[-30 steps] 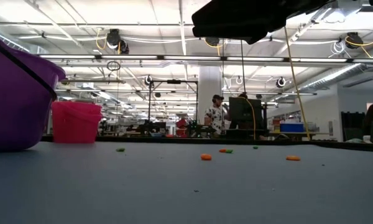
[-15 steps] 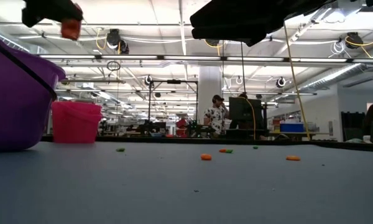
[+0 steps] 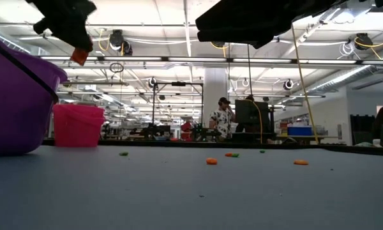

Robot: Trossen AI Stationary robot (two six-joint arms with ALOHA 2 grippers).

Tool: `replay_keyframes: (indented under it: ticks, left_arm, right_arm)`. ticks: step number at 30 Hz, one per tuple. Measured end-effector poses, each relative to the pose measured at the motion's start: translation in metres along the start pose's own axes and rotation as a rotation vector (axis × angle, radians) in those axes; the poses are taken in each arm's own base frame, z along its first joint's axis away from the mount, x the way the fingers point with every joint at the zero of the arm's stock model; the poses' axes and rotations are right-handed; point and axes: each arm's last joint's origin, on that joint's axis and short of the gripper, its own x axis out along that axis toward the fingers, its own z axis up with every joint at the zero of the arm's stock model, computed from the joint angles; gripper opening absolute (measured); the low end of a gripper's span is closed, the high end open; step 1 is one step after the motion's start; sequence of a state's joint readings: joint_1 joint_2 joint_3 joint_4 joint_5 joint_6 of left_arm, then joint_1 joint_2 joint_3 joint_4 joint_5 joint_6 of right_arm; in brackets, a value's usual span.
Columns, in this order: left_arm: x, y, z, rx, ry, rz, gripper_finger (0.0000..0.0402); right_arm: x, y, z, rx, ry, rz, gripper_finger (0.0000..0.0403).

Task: Organize candy in baskets
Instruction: Put the orange chocolate into the pink bucket

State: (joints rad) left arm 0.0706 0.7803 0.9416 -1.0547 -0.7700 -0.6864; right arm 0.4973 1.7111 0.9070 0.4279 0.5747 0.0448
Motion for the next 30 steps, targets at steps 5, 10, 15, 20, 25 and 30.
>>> replay_keyframes:
  ticks: [5,10,15,20,25,30]
  left_arm:
    - [0.026,0.005,0.016,0.054,0.07,0.147,0.0093]
    - [0.063,0.013,0.027,0.067,0.182,0.203,0.0093]
    - [0.101,0.033,0.029,0.045,0.338,0.285,0.0093]
    - [0.129,0.053,0.027,0.021,0.466,0.321,0.0093]
    - [0.148,0.066,0.024,-0.002,0.556,0.304,0.0093]
    - [0.164,0.071,0.021,-0.016,0.607,0.267,0.0093]
  right_arm:
    - [0.0,0.0,-0.003,0.007,0.024,-0.002,0.0206]
    - [0.0,0.0,-0.003,0.006,0.026,-0.002,0.0206]
    - [0.0,0.0,-0.003,0.012,0.026,-0.002,0.0206]
    - [0.0,0.0,-0.004,0.018,0.035,-0.003,0.0205]
    - [0.0,-0.001,-0.004,0.017,0.039,-0.005,0.0205]
    - [0.0,-0.001,-0.004,0.017,0.04,-0.006,0.0206]
